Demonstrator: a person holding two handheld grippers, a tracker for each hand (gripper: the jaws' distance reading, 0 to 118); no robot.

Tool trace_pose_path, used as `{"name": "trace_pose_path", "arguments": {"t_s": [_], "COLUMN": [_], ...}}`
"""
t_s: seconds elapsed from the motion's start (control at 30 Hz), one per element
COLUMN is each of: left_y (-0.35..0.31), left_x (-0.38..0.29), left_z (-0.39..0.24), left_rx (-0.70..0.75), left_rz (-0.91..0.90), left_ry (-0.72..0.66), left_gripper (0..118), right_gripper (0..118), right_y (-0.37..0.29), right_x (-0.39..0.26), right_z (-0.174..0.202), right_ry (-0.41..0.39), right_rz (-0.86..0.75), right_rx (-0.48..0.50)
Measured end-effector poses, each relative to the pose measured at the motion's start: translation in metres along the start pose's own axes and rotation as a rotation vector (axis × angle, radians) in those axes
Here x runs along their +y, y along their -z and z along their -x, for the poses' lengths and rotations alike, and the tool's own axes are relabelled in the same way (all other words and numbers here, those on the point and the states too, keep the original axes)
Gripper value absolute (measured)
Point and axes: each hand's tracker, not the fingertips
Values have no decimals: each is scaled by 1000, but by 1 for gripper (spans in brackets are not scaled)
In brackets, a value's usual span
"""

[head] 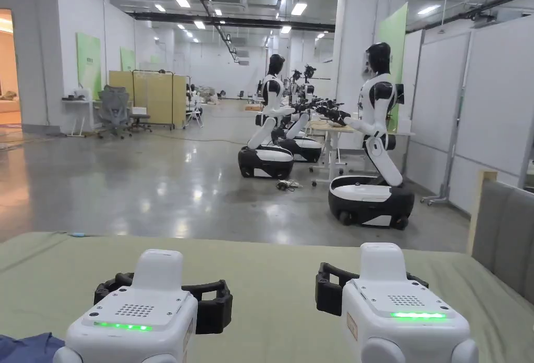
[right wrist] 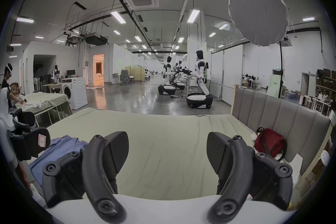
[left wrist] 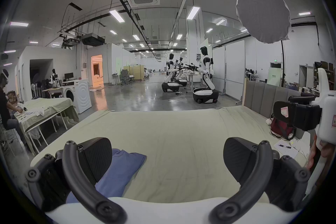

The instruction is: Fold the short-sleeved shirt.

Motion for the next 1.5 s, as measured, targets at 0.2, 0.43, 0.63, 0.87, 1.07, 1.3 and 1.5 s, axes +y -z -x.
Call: {"name": "trace_pose_path", "arguments": {"t_s": [0.2, 0.43, 0.63, 0.87, 1.07, 1.3, 1.5], "left_y": [-1, -4, -16, -26, -18, -27, -54], "left_x": [-2, 0, 4, 3, -1, 2, -12], "left_z": [-1, -4, -7, -6, -6, 7, 83], "left_rx": [0, 8, 15, -25, -56, -2, 189], "left_rz": [-10, -16, -11, -18, -35, -41, -40], "left_ry": [3, 25, 23, 12, 18, 6, -33], "left_gripper": [118, 118, 118, 67, 0, 0, 0], "right_gripper": [95, 95, 95, 40, 3, 3, 3], "right_y": [-1, -2, -2, -5, -13, -7, 6], "right_x": [0, 1, 0, -1, 3, 1, -7], "right_z": [1, 1, -1, -6, -10, 2, 78], "right_ry": [-4, -12, -1, 29, 11, -22, -56], "right_rz": [-12, -3, -7, -18, -20, -12, 14], "right_rx": [-2, -5, -7, 4, 0, -1, 177]}}
